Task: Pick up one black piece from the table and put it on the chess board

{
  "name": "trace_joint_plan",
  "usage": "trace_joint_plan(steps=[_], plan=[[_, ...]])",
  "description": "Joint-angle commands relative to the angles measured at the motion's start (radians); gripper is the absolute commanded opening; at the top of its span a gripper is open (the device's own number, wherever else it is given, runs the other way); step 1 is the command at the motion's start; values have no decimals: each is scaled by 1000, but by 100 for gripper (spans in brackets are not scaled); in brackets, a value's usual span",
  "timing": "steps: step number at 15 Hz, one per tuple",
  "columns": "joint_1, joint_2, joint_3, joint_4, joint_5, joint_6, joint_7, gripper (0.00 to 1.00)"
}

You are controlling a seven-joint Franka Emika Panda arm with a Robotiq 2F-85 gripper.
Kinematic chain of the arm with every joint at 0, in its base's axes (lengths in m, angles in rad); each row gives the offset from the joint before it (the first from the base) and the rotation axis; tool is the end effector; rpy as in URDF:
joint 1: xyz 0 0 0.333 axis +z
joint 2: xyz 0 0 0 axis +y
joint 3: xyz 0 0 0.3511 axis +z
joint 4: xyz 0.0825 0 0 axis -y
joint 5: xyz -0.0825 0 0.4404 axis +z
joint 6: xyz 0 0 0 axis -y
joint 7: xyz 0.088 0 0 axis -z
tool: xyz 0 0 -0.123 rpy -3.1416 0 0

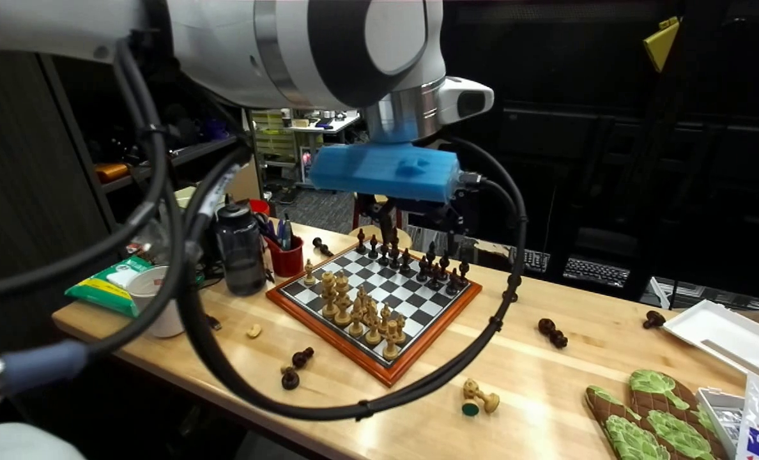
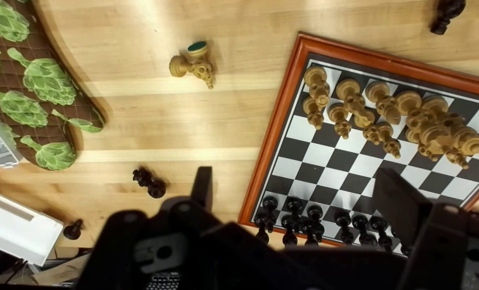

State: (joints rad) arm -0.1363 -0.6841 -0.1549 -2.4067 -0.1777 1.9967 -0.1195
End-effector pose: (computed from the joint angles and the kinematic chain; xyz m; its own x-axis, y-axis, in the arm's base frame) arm 0.3867 -0.1398 0.5739 0.9639 -0.0815 0.2533 -0.1121 -0.9877 0.1088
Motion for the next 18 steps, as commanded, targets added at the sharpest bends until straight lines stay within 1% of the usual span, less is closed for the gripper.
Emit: trace_joint_plan(steps=[1,4,7,10,12,14,16,17,18], plan=[[-1,19,-2,15,2,-2,-7,100],[5,32,0,25,2,-2,-9,100],[24,140,-48,114,26,-5,-82,100],[42,301,-103,251,67,-14,-174,100],[46,417,-136,365,116,-40,-236,100],[35,532,-145,482,154,-64,-279,100],[20,618,-141,581,187,-88,-315,100],[4,527,-119,458,159,-31,-272,100],[-1,574,-117,508,169,-45,-283,100]])
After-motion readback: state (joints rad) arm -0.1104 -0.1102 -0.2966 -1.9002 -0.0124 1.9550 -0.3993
